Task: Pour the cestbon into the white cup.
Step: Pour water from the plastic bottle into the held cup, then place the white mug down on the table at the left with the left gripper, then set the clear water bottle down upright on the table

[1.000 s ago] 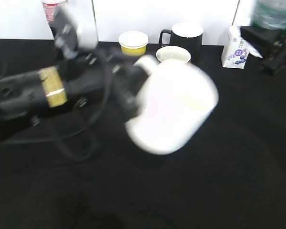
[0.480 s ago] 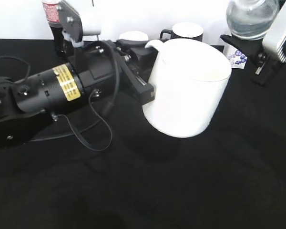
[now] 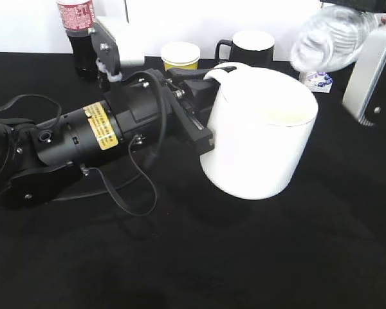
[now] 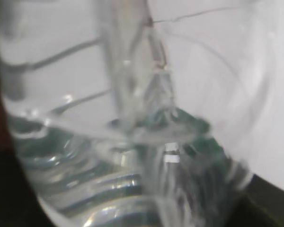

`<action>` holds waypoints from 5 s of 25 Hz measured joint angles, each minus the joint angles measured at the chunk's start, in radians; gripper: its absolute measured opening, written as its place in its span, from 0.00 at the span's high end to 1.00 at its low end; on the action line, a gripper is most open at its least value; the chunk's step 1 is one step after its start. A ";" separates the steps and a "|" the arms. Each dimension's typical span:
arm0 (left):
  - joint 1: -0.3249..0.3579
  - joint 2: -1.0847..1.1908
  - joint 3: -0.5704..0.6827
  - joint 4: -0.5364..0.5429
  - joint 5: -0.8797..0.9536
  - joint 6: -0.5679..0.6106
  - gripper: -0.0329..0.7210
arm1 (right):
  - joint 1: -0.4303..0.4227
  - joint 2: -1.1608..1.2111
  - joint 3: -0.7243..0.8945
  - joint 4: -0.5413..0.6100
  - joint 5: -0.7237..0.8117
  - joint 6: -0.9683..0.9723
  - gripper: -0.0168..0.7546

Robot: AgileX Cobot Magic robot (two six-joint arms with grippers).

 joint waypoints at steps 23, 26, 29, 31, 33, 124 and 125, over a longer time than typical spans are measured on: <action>0.000 0.001 -0.001 0.058 -0.003 0.000 0.83 | 0.000 -0.002 -0.106 0.048 -0.043 -0.275 0.33; 0.000 0.002 -0.001 0.058 -0.002 0.001 0.83 | 0.000 -0.002 -0.106 0.048 -0.044 -0.303 0.33; 0.000 0.002 -0.001 0.060 0.004 0.001 0.83 | 0.000 -0.002 -0.107 0.050 -0.051 -0.320 0.33; 0.000 0.002 -0.001 0.061 0.004 0.001 0.83 | 0.000 -0.003 -0.109 0.051 -0.052 -0.333 0.33; 0.000 0.002 -0.001 0.061 0.004 0.001 0.83 | 0.000 -0.004 -0.109 0.051 -0.052 -0.337 0.33; 0.447 -0.431 0.287 -0.057 0.395 0.185 0.61 | 0.000 0.659 -0.101 0.701 -0.182 0.816 0.27; 0.447 -0.432 0.287 -0.057 0.395 0.185 0.61 | 0.000 0.659 -0.100 0.701 -0.176 0.819 0.19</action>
